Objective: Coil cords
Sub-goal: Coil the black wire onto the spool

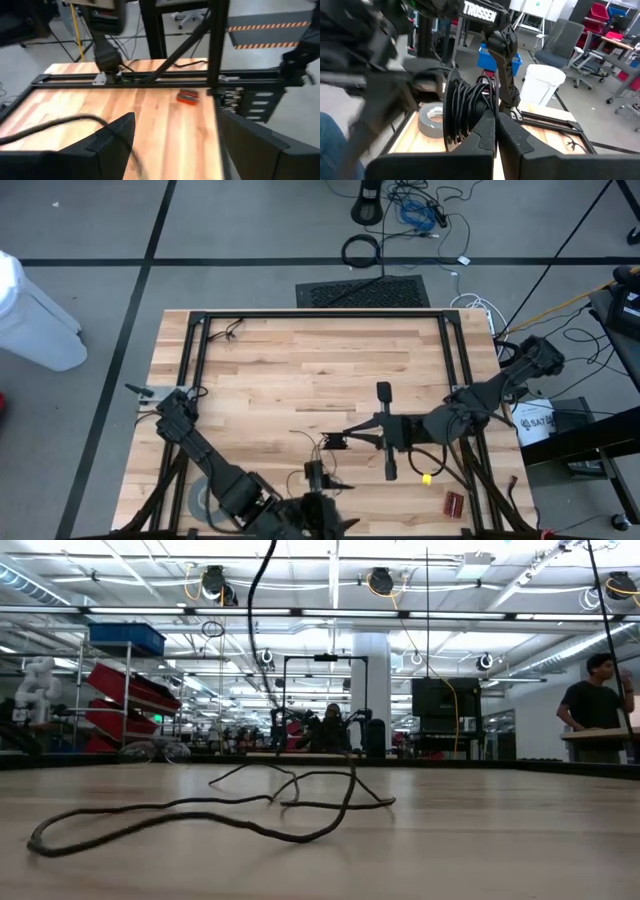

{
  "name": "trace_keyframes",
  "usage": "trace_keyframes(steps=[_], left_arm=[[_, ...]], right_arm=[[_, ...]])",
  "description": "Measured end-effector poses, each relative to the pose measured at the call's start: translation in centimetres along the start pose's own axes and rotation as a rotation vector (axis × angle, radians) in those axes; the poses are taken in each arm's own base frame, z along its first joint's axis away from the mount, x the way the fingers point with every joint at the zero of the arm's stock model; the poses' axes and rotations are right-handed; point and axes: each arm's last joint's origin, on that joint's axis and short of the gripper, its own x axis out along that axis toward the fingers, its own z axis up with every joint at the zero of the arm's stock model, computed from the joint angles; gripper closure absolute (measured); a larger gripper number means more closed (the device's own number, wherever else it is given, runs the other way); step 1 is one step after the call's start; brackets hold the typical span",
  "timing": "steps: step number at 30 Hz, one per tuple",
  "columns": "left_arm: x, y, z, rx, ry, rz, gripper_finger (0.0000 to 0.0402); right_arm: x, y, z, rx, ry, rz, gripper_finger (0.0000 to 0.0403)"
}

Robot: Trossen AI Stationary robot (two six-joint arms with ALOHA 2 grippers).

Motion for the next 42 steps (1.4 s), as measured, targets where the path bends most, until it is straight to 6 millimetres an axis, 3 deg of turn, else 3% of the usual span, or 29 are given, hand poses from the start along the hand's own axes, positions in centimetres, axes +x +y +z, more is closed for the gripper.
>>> trace_keyframes(steps=[8,15,24,27,32,37,42], left_arm=[[-2.0,-1.7,-0.2,-0.033,-0.031,-0.028,0.0107],[-4.4,-3.7,-1.0,0.093,-0.029,-0.059,0.0107],[-7.5,-4.7,0.0,0.229,-0.206,0.350,0.0107],[-7.2,-4.6,0.8,0.251,-0.227,0.321,0.0117],[-4.8,-2.9,3.0,0.216,-0.294,0.231,0.0158],[-3.4,-1.4,3.4,0.196,-0.274,0.339,0.0196],[-2.9,-1.0,3.5,0.179,-0.276,0.319,0.0221]], right_arm=[[-1.6,-0.3,0.4,0.015,0.011,0.055,0.0403],[-2.5,0.3,0.8,0.034,-0.015,0.099,0.0403],[-3.2,1.4,1.0,0.051,-0.034,0.142,0.0403],[-3.4,1.7,1.1,0.026,-0.040,0.154,0.0403],[-3.4,2.0,1.0,0.014,-0.038,0.153,0.0403],[-4.0,2.6,1.0,0.006,-0.035,0.130,0.0403],[-4.2,2.9,0.9,-0.016,-0.029,0.102,0.0403]])
